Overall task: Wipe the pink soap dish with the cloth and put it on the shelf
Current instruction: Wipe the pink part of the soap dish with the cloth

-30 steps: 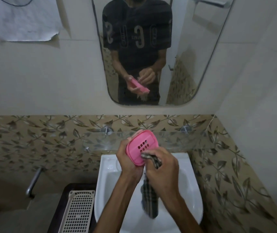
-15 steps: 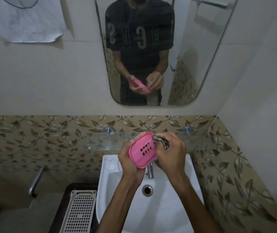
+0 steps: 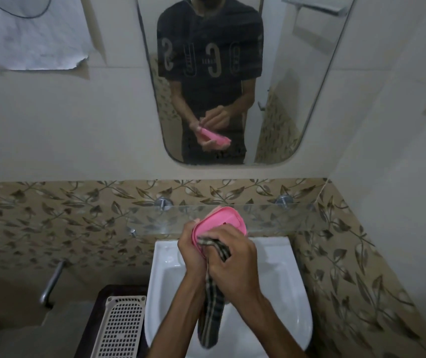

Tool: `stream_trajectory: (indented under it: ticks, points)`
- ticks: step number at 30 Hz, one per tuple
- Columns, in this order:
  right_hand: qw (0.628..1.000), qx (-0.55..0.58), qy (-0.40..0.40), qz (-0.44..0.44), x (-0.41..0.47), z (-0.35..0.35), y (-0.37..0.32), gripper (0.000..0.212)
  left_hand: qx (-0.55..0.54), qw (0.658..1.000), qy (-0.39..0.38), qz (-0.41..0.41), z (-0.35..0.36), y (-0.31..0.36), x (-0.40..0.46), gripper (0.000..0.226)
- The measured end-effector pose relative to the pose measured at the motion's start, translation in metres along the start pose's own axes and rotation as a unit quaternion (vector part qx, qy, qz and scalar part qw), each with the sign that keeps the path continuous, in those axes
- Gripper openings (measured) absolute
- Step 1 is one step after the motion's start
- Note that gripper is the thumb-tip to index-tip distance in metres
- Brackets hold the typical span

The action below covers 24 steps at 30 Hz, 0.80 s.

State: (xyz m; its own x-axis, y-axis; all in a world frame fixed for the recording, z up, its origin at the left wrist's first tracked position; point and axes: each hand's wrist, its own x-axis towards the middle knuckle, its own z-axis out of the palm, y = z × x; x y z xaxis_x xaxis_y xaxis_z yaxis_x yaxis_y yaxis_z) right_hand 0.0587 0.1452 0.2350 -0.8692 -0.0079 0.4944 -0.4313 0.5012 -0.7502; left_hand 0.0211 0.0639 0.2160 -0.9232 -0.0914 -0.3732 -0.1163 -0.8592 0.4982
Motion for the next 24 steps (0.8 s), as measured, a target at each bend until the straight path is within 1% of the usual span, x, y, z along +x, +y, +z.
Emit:
stream_trajectory:
  ticks: [2,6,10,13,15,16,18,20,22,24]
  points:
    - [0.999,-0.019,0.029,0.009,0.012,-0.003,0.006,0.03,0.001,1.0,-0.004,0.007,0.001,-0.005,-0.004,0.029]
    - [0.996,-0.047,0.062,0.038,0.024,-0.011,0.017,0.032,0.031,0.999,-0.035,-0.019,-0.001,-0.011,-0.009,0.034]
    - [0.987,-0.072,0.088,0.112,0.017,-0.022,0.034,0.027,0.052,0.997,-0.048,-0.022,-0.003,-0.007,-0.01,0.036]
    - [0.983,-0.034,0.077,0.161,0.007,-0.032,0.048,0.028,0.07,0.995,-0.074,-0.014,-0.007,-0.006,-0.01,0.039]
    - [0.981,-0.001,0.072,0.18,-0.001,-0.037,0.054,0.029,0.071,0.994,-0.077,-0.022,-0.007,-0.008,-0.01,0.036]
    - [0.976,0.028,0.078,0.203,-0.004,-0.04,0.057,0.028,0.07,0.995,-0.074,-0.022,-0.007,-0.011,-0.01,0.037]
    - [0.951,0.109,0.111,0.268,-0.008,-0.046,0.066,0.025,0.081,0.994,-0.076,-0.007,-0.008,-0.015,-0.009,0.037]
    - [0.904,0.215,0.144,0.34,-0.013,-0.052,0.075,0.017,0.122,0.988,-0.097,0.022,-0.012,-0.02,-0.007,0.036]
    - [0.846,0.303,0.138,0.417,-0.019,-0.056,0.082,0.014,0.196,0.973,-0.112,0.053,-0.018,-0.025,-0.008,0.038]
    - [0.802,0.332,0.108,0.485,-0.03,-0.053,0.086,0.016,0.287,0.948,-0.109,0.085,-0.027,-0.032,-0.007,0.042]
